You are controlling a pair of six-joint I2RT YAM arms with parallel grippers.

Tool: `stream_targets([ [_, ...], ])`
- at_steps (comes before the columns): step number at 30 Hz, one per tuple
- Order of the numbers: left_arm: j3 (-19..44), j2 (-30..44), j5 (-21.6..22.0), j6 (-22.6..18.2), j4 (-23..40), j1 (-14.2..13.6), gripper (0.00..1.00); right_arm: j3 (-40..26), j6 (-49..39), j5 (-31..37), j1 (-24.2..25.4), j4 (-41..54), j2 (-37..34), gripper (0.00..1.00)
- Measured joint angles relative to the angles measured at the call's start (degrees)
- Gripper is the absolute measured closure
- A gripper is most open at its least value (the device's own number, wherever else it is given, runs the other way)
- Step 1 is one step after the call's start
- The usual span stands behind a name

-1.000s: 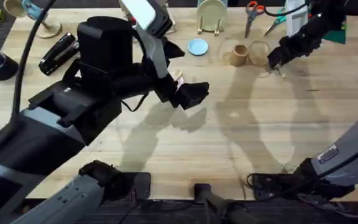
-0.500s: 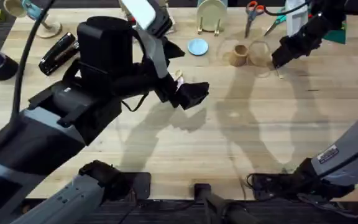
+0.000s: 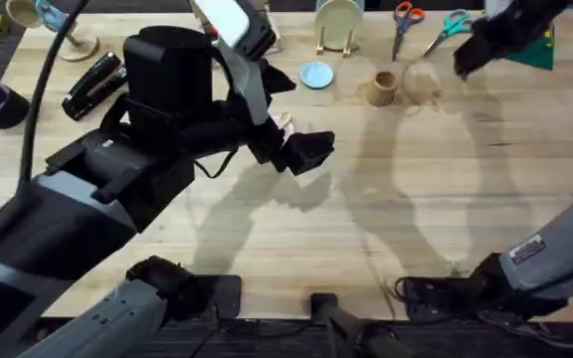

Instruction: Pick up a utensil and set it on the pink plate, then put the other utensil in the container.

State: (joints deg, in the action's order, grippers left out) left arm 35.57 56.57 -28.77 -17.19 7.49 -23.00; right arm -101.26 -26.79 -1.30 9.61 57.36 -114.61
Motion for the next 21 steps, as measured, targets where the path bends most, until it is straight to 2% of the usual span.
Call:
stream_targets([
  [7, 0.00, -0.01, 0.01, 0.00, 0.00, 0.00, 0.006, -6.25, -0.01, 0.00, 0.00, 5.16, 4.17, 0.973],
  [14, 0.00, -0.02, 0.00, 0.00, 0.01, 0.00, 0.006, -7.33, -0.01, -1.35, 0.00, 6.94, 7.92, 0.973],
  [19, 0.00, 0.00, 0.00, 0.00, 0.00, 0.00, 0.006, -7.38, 0.00, -7.14, 0.07, 6.72, 12.29, 0.971],
  [20, 0.00, 0.00, 0.00, 0.00, 0.02, 0.00, 0.006, -7.71, 0.00, -13.48, 0.07, 6.88, 14.81, 0.969],
  [21, 0.00, -0.01, 0.00, 0.00, 0.00, 0.00, 0.006, -7.79, 0.00, -15.18, 0.07, 7.01, 15.10, 0.969],
])
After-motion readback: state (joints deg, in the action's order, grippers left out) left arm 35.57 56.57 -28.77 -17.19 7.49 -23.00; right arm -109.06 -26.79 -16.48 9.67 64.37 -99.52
